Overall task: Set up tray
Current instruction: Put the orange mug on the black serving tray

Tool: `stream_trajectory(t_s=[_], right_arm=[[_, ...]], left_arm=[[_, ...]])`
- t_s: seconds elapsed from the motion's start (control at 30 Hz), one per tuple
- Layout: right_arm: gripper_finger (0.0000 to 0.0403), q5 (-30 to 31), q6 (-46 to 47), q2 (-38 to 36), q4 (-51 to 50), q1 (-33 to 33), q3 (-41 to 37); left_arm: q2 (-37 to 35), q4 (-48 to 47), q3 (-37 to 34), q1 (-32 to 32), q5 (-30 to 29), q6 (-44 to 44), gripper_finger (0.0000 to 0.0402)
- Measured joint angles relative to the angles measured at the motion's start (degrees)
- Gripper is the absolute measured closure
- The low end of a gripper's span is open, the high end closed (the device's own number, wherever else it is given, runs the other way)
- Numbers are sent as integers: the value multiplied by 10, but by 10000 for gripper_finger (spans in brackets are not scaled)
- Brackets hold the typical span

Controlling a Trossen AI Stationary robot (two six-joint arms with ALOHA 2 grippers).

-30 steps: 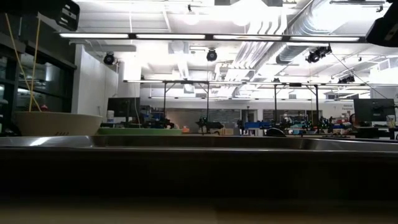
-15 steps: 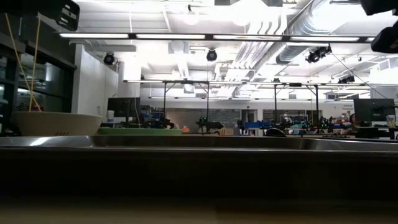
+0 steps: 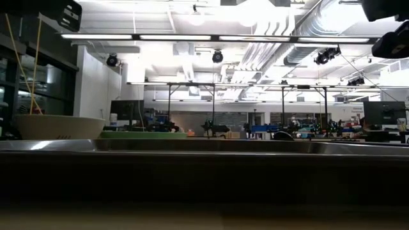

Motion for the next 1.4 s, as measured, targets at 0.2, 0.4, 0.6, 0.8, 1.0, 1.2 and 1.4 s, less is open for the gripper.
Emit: stream_trajectory(t_s=[0.2,0.4,0.6,0.8,1.0,1.2,1.4], right_arm=[[320,0,23,3,22,0,0],[320,-3,42,3,22,0,0],[320,-19,61,6,26,0,0],[320,-30,50,34,38,4,0],[320,-30,34,62,42,7,0],[320,-26,10,85,43,6,0],[320,-5,-4,97,37,6,0]], left_arm=[[0,0,0,0,0,0,266],[0,0,0,0,0,0,266],[0,0,0,0,0,0,266],[0,3,0,0,-45,-2,266],[0,1,0,0,-68,2,266],[0,-40,0,0,-68,-10,266],[0,-78,0,0,-68,-32,266]])
